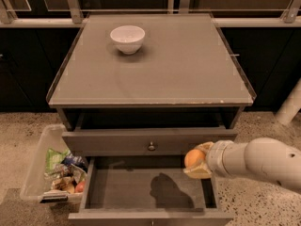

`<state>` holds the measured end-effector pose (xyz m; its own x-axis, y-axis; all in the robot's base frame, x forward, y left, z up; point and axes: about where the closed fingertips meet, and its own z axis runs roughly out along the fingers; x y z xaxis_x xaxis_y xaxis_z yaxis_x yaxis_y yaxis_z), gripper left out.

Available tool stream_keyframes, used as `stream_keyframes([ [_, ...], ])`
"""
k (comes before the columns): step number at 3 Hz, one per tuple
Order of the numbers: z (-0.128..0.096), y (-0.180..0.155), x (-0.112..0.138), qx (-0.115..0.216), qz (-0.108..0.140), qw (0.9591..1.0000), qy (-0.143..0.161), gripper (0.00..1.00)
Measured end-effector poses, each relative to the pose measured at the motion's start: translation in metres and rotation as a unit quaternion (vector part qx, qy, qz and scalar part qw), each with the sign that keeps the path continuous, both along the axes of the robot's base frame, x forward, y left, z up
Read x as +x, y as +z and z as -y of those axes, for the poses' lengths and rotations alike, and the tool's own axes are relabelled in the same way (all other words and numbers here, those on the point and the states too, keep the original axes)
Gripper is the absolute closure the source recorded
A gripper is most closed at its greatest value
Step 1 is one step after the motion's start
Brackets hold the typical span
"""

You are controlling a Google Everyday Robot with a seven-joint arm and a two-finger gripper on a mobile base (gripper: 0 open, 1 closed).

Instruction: Pick orange from middle drawer and place on counter

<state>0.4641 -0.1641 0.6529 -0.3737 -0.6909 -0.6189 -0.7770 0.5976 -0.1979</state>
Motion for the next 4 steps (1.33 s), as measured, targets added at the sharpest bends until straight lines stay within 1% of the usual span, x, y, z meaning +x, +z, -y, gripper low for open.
stream_keyframes([
  [1, -0.012, 0.056, 0.003, -0.055, 0.047, 0.9962, 0.047, 1.0],
  [2, -0.012, 0.056, 0.003, -0.056, 0.047, 0.9962, 0.047, 1.0],
  [3, -0.009, 0.08, 0.009, -0.081, 0.07, 0.9929, 0.052, 1.0],
  [4, -0.003, 0.129, 0.019, -0.122, 0.114, 0.9846, 0.052, 1.0],
])
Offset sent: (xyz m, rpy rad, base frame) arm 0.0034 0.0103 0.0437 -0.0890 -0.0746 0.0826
